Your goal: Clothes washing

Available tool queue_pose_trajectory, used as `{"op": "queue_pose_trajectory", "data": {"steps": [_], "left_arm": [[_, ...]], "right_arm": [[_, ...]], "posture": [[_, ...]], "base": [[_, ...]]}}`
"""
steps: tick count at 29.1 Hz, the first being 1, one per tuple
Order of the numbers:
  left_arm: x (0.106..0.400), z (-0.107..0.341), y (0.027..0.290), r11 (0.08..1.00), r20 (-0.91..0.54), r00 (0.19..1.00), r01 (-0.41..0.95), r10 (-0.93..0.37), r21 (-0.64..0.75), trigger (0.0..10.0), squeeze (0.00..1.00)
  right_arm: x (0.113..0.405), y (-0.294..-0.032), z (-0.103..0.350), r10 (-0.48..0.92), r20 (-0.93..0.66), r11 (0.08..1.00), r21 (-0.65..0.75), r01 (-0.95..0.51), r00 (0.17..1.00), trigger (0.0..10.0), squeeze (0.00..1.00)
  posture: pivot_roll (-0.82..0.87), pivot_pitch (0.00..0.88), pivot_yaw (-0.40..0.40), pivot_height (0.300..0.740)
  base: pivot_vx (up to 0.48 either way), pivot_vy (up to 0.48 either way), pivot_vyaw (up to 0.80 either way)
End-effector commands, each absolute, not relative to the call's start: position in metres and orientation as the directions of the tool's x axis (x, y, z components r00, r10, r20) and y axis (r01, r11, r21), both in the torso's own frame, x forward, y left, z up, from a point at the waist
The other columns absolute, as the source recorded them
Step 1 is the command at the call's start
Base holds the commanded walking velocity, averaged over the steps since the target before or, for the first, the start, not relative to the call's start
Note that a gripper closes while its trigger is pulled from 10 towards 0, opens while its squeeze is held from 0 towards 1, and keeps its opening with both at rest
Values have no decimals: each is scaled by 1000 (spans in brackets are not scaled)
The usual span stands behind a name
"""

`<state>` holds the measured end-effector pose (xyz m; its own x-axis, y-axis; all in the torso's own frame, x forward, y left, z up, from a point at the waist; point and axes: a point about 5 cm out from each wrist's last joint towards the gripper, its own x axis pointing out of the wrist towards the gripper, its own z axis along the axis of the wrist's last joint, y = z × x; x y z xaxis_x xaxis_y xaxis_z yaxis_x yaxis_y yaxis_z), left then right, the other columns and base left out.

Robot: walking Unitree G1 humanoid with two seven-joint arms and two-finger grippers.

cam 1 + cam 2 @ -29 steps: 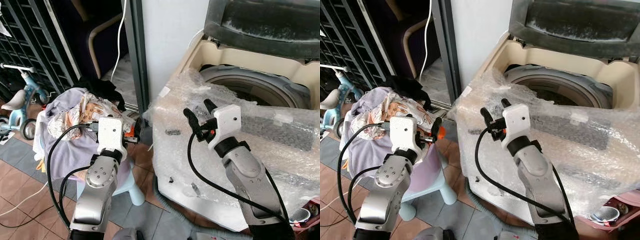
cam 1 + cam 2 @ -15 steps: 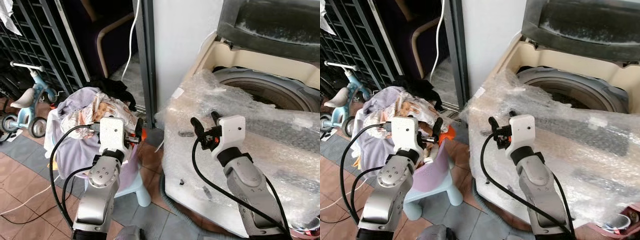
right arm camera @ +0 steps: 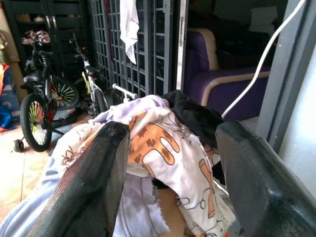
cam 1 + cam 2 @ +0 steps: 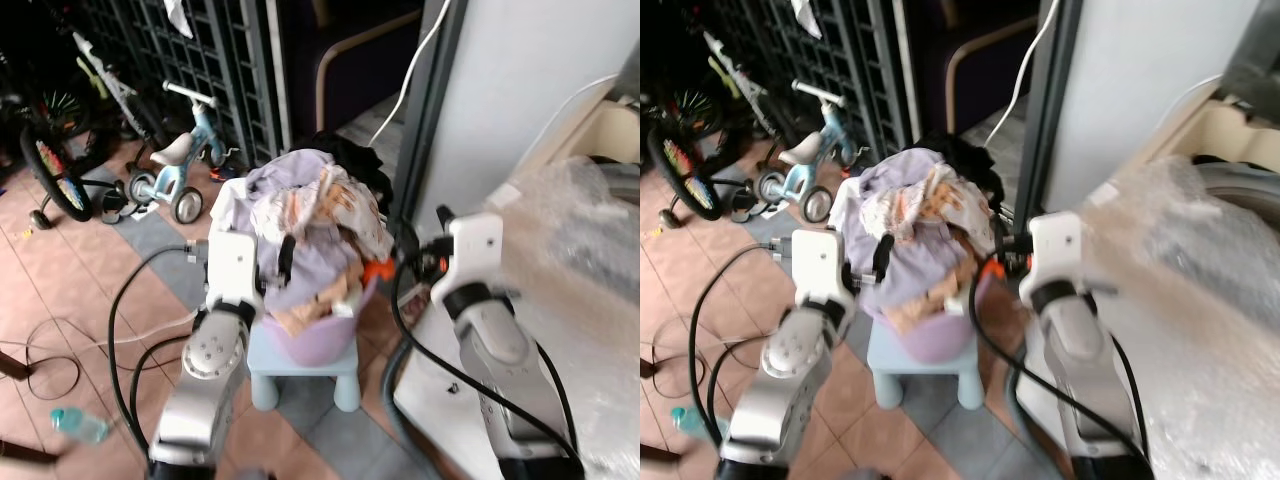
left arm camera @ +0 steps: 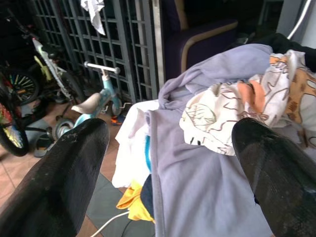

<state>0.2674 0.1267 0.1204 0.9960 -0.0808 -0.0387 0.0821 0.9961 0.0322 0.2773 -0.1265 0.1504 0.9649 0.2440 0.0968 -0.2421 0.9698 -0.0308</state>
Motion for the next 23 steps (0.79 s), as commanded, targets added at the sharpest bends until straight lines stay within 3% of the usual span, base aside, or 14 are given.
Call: {"op": "queue_pose_trajectory", "data": {"steps": [1, 4, 6, 11, 23], "left_arm": [[268, 122, 119, 994, -32, 994, 105, -104, 18, 10000, 0], [268, 123, 119, 993, -22, 993, 117, -116, 26, 10000, 0], [267, 123, 119, 991, -20, 991, 130, -129, 25, 10000, 0], [266, 121, 120, 989, -26, 989, 144, -143, 20, 10000, 0], [266, 119, 122, 988, -33, 987, 156, -156, 1, 10000, 0]], "right_arm": [[278, -136, 147, 213, 72, 977, -42, -210, 974, 10000, 0], [281, -137, 140, 172, 34, 977, -131, -166, 985, 10000, 0], [280, -137, 130, 143, -16, 987, -73, -144, 990, 10000, 0], [280, -135, 123, 173, -50, 981, -79, -176, 984, 10000, 0], [285, -129, 124, 223, -31, 966, -126, -225, 974, 10000, 0]], "posture": [[-76, 0, 52, 740], [-74, 0, 53, 740], [-73, 0, 52, 740], [-71, 0, 52, 740], [-64, 0, 49, 740]], "base": [[0, 442, 0], [0, 430, 0], [133, 413, 0], [331, 344, 0], [467, 0, 0]]}}
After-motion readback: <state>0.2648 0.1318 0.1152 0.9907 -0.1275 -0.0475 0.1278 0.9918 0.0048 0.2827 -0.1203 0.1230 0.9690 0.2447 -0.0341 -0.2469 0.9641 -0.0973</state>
